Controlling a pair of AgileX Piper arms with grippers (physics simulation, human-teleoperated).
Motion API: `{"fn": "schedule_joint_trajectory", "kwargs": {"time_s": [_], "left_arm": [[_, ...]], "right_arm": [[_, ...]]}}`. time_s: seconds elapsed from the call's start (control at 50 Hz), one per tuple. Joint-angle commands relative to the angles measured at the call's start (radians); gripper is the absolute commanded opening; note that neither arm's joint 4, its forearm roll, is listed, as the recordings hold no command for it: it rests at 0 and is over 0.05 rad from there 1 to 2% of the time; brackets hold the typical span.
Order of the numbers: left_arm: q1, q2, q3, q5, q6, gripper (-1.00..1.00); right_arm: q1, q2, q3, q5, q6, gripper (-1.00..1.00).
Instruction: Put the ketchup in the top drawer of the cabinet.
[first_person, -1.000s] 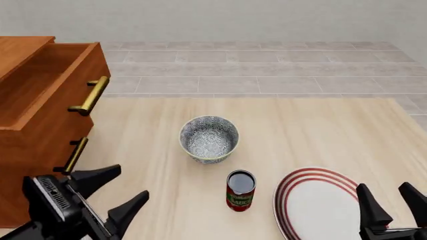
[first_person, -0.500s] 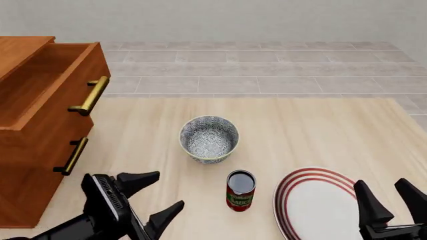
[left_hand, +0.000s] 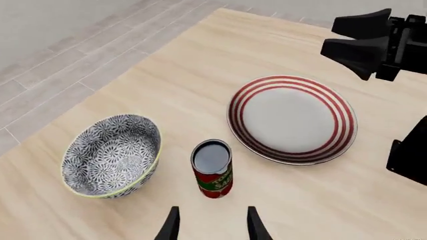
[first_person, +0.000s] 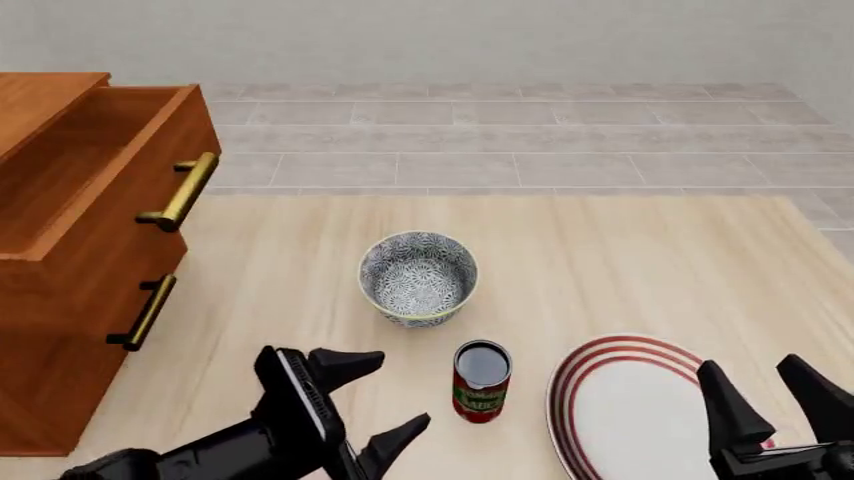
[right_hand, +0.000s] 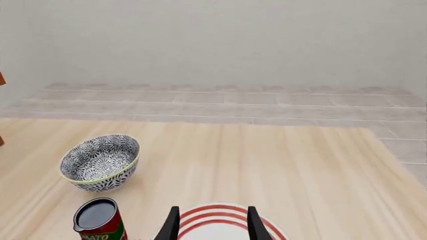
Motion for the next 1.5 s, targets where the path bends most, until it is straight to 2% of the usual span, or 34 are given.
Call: {"fn": "schedule_joint_trajectory", "kwargs": {"time_s": [0.02, 0.12, 0.2, 0.28, 0.44, 0.5, 0.56, 0.6, 0.66, 0.74, 0.86, 0.9, 1.04, 1.3, 1.5], "left_arm": [[-0.045, 0.115, -0.036, -0.053, 0.005, 1.0], [-0.029, 0.132, -0.027, -0.086, 0.03, 1.0], [-0.028, 0.163, -0.033, -0.105, 0.024, 1.0], [0.012, 0.203, 0.005, -0.201, 0.093, 1.0], [0.007, 0.304, -0.007, -0.273, 0.114, 1.0], [0.0, 0.335, -0.036, -0.252, 0.098, 1.0], [0.002, 0.333, -0.037, -0.26, 0.123, 1.0], [-0.021, 0.326, -0.078, -0.211, 0.101, 1.0], [-0.023, 0.332, -0.087, -0.211, 0.103, 1.0], [-0.049, 0.38, -0.128, -0.198, 0.067, 1.0], [-0.051, 0.407, -0.16, -0.185, 0.065, 1.0], [-0.058, 0.417, -0.184, -0.159, 0.042, 1.0], [-0.043, 0.467, -0.216, -0.166, 0.061, 1.0], [-0.016, 0.543, -0.209, -0.217, 0.056, 1.0], [0.008, 0.531, -0.197, -0.22, 0.065, 1.0]], "right_arm": [[0.0, 0.0, 0.0, 0.003, -0.009, 1.0], [0.001, 0.03, 0.015, -0.041, -0.018, 1.0], [0.004, 0.028, 0.017, -0.039, -0.02, 1.0], [0.006, 0.026, 0.013, -0.031, -0.023, 1.0], [0.004, 0.01, 0.007, -0.008, -0.021, 1.0], [0.006, 0.012, 0.01, -0.013, -0.021, 1.0], [0.007, 0.009, 0.014, -0.013, -0.021, 1.0], [0.0, 0.018, 0.017, -0.023, -0.018, 1.0], [-0.002, 0.01, 0.015, -0.014, -0.017, 1.0], [-0.004, 0.014, 0.016, -0.021, -0.017, 1.0], [-0.002, 0.012, 0.015, -0.018, -0.021, 1.0], [-0.001, 0.011, 0.015, -0.016, -0.022, 1.0], [-0.007, 0.002, 0.014, -0.006, -0.021, 1.0], [-0.005, 0.008, 0.021, -0.013, -0.019, 1.0], [-0.005, 0.017, 0.021, -0.019, -0.02, 1.0]]}}
